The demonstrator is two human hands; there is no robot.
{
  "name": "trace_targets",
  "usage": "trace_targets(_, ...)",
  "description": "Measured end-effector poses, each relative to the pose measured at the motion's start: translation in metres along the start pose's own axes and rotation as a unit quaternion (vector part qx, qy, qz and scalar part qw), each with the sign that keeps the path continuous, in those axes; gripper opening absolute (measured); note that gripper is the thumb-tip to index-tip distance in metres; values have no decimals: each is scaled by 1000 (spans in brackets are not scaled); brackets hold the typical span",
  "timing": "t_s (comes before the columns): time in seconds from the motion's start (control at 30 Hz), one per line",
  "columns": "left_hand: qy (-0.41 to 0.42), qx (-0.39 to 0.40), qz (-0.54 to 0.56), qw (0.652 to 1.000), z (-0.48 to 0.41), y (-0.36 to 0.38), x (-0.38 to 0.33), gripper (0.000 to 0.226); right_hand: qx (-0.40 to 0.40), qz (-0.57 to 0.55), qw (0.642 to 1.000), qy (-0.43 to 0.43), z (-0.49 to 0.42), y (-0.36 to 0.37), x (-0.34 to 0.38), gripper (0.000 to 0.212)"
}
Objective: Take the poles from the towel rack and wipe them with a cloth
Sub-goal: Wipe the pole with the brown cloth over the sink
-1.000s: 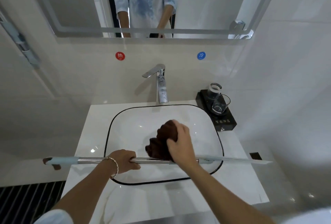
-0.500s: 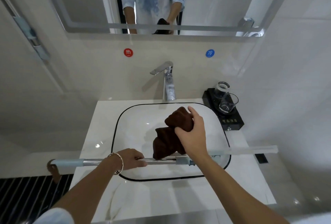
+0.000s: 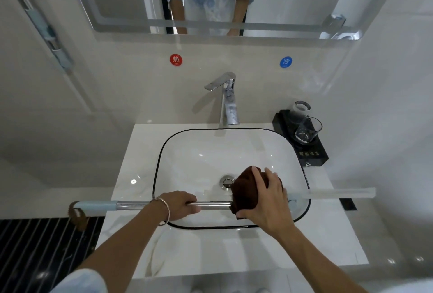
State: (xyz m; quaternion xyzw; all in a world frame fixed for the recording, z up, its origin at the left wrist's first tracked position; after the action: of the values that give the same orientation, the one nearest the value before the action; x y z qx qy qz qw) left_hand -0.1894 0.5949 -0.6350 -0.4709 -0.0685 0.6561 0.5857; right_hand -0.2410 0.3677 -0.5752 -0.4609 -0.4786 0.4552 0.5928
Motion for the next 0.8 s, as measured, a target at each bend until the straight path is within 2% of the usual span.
trace_targets(0.07,0,10,14,1000,0,0,0,34,0,16,1000,-27,-1,1,1,120)
trace_targets(0.27,-2,15,21,1000,2,0,-3,37,-59,-27,997,-46,-5,1,9,93)
trace_targets(0.4,13,-42,-55,998,4,-5,-6,39,-71,-146,986,34,-20,-19,0,82)
trace_targets(0.5,48,-103,-123,986,4,-4,-4,57,-82,-179,980,26,-19,-29,7,68)
trace_targets(0.57,49,-105,-148,982,1,6,2,65,-40,-116,992,3,-13,-17,16,68)
trace_targets(0.67,13,-110,-172,979,0,7,1,51,2,-8,1000,-17,-10,1,17,80)
trace_targets(0.8,-11,-109,-186,976,-1,4,-3,40,-9,-2,1000,-9,-12,-1,17,82)
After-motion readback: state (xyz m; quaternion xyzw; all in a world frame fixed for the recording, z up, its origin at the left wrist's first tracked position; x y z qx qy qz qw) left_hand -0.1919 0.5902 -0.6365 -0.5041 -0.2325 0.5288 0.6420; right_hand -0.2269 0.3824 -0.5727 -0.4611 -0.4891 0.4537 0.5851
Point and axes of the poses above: each hand's wrist, its own z-axis away from the middle knuckle, its own y-axis out of the palm, x = y × z, the point moved 8 cm from there along -z, towards the middle knuckle, and after that the axes turned 15 degrees about z, right-handed, at the moved point
